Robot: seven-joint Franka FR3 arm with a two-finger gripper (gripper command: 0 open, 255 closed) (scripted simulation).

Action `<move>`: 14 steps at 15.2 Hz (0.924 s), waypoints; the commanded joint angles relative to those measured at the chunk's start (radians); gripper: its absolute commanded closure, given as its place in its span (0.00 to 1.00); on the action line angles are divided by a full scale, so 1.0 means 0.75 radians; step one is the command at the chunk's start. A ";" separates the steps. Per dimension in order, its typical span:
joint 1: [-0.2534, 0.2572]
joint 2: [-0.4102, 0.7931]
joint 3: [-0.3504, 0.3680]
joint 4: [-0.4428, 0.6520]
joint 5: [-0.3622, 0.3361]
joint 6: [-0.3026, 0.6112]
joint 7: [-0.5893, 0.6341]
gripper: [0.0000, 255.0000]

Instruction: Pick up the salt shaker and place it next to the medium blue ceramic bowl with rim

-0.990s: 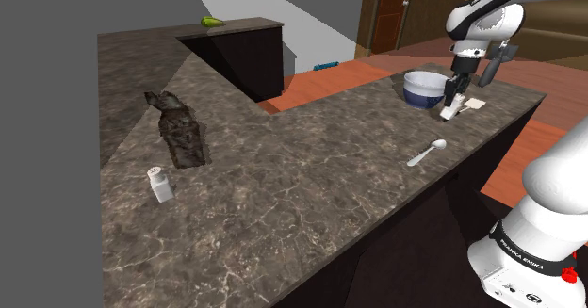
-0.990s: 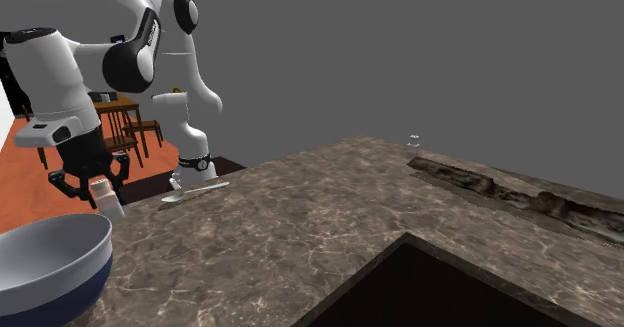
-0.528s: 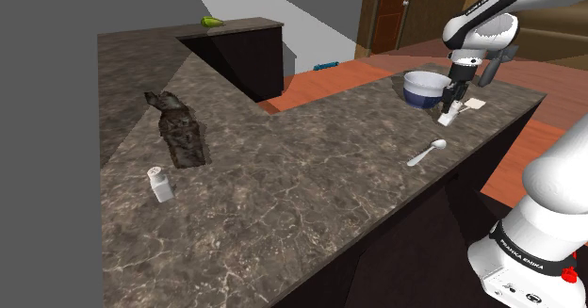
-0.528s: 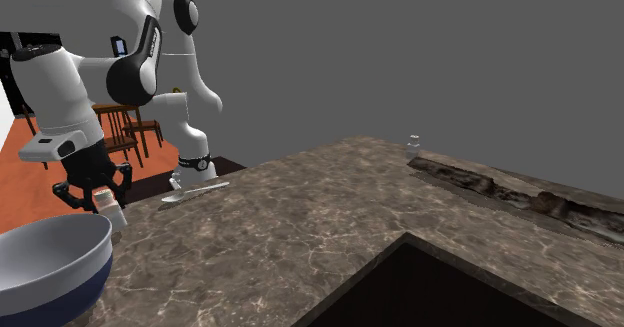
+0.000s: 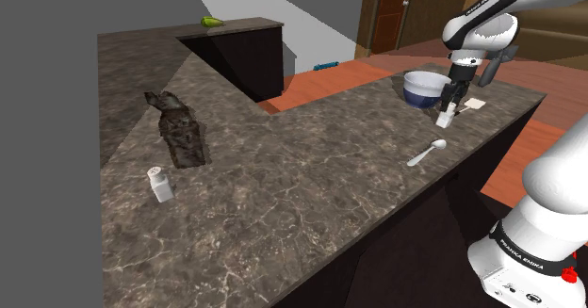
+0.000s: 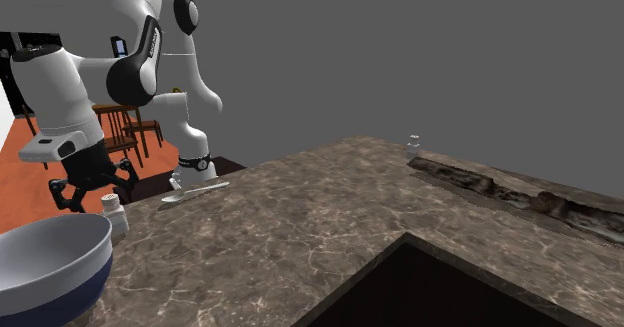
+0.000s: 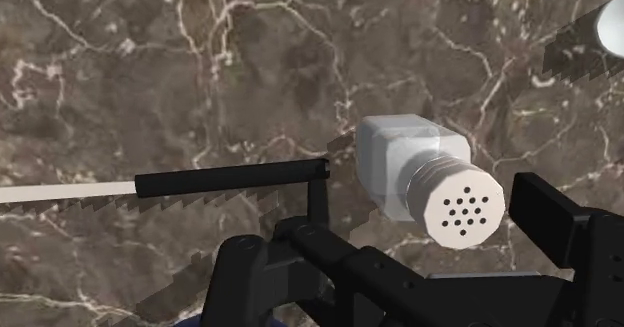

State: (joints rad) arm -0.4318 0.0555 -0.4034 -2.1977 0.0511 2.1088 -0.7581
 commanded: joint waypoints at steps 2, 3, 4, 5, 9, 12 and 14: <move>0.000 0.000 0.000 0.000 0.000 0.000 0.000 0.00; 0.000 0.000 0.000 0.000 0.000 0.000 0.000 0.00; 0.000 -0.018 -0.001 0.028 -0.009 -0.044 0.007 0.00; 0.001 -0.034 -0.001 0.058 -0.017 -0.089 0.013 0.00; 0.001 -0.059 -0.002 0.115 -0.029 -0.168 0.021 0.00; 0.001 -0.058 -0.002 0.115 -0.029 -0.168 0.021 0.00; 0.001 -0.058 -0.002 0.115 -0.029 -0.168 0.021 0.00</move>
State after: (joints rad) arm -0.4309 0.0119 -0.4047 -2.1114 0.0293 1.9831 -0.7423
